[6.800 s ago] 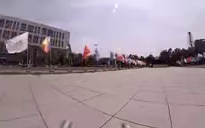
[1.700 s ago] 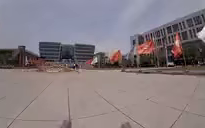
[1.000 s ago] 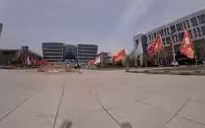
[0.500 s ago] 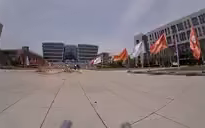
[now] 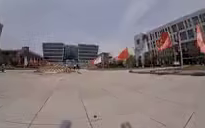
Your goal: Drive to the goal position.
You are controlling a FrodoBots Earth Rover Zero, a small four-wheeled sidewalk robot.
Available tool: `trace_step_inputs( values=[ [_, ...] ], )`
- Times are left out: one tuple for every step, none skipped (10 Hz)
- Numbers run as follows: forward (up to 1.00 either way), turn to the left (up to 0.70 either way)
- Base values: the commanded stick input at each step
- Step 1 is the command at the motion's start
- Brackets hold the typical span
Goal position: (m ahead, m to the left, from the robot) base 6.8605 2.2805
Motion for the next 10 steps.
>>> trace_step_inputs(
  values=[
    [1.0, 0.32],
    [1.0, 0.09],
    [1.0, 0.0],
    [1.0, 0.0],
    [1.0, 0.0],
    [1.0, 0.0],
    [1.0, 0.0],
    [1.0, 0.0],
    [1.0, 0.0],
    [1.0, 0.0]
  ],
)
